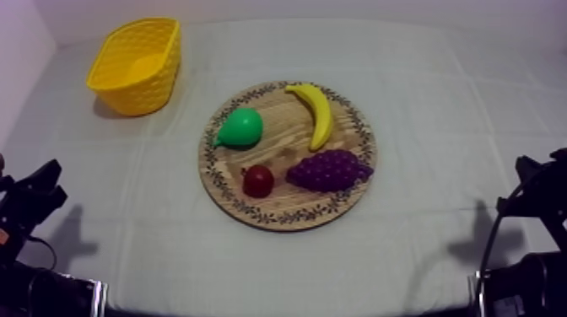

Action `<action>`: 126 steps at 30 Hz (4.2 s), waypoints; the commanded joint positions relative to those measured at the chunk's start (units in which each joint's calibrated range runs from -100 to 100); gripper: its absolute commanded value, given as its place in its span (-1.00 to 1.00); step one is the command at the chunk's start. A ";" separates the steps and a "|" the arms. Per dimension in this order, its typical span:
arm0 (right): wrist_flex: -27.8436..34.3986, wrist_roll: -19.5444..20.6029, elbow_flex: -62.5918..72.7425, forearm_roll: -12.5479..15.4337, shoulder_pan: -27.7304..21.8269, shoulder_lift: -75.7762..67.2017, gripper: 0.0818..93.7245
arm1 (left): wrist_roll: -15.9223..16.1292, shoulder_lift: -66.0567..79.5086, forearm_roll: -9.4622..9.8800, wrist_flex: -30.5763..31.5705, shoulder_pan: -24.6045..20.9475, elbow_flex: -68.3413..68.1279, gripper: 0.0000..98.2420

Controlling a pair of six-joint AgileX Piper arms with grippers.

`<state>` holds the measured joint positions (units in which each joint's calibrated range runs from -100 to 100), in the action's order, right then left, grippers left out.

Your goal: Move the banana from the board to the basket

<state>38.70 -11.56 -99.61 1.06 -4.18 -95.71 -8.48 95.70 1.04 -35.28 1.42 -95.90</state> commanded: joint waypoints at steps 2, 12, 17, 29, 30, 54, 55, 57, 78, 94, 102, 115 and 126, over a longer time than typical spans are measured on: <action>0.01 0.01 -0.05 -0.01 -0.03 -0.05 -0.99 | 0.22 -4.72 -0.58 -0.04 0.04 4.49 -1.00; 0.01 0.01 -0.05 -0.01 -0.03 -0.05 -0.99 | -1.75 -24.71 -0.38 4.27 6.52 20.68 -1.00; 0.01 0.01 -0.05 -0.01 -0.03 -0.05 -0.99 | -5.91 -35.10 1.37 4.74 11.33 28.54 -0.99; 0.01 0.01 -0.05 -0.01 -0.03 -0.05 -0.99 | -9.92 -60.02 3.22 6.28 20.81 47.93 -0.97; 0.01 0.01 -0.05 -0.01 -0.03 -0.05 -0.99 | -10.36 -62.08 3.65 6.27 21.56 49.60 -0.97; 0.01 0.01 -0.05 -0.01 -0.03 -0.05 -0.99 | -9.61 -96.32 -1.16 -4.79 28.45 76.59 -0.84; 0.01 0.01 -0.05 -0.01 -0.03 -0.05 -0.99 | -8.22 -97.10 -2.82 -4.89 28.08 76.92 -0.82; 0.01 0.01 -0.05 -0.01 -0.03 -0.05 -0.99 | -5.83 -98.48 -5.36 -4.56 27.60 77.47 -0.79; 0.01 0.01 -0.05 -0.01 -0.03 -0.05 -0.99 | -8.08 -101.25 -2.06 -5.14 29.38 79.46 0.63; 0.01 0.01 -0.05 -0.01 -0.03 -0.05 -0.99 | -6.59 -113.03 -4.76 -11.86 29.46 90.21 0.62; 0.01 0.01 -0.05 -0.01 -0.03 -0.05 -0.99 | -4.38 -124.84 -7.62 -18.80 28.76 101.70 0.60; 0.01 0.01 -0.05 -0.01 -0.03 -0.05 -0.99 | -3.56 -140.16 -9.54 -30.45 28.69 120.55 0.51; 0.01 0.01 -0.05 -0.01 -0.03 -0.05 -0.99 | -4.59 -149.52 -9.73 -39.90 30.17 134.98 0.46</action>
<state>38.70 -11.55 -99.61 1.06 -4.18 -95.71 -12.95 -52.74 -8.72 -74.18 31.57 36.95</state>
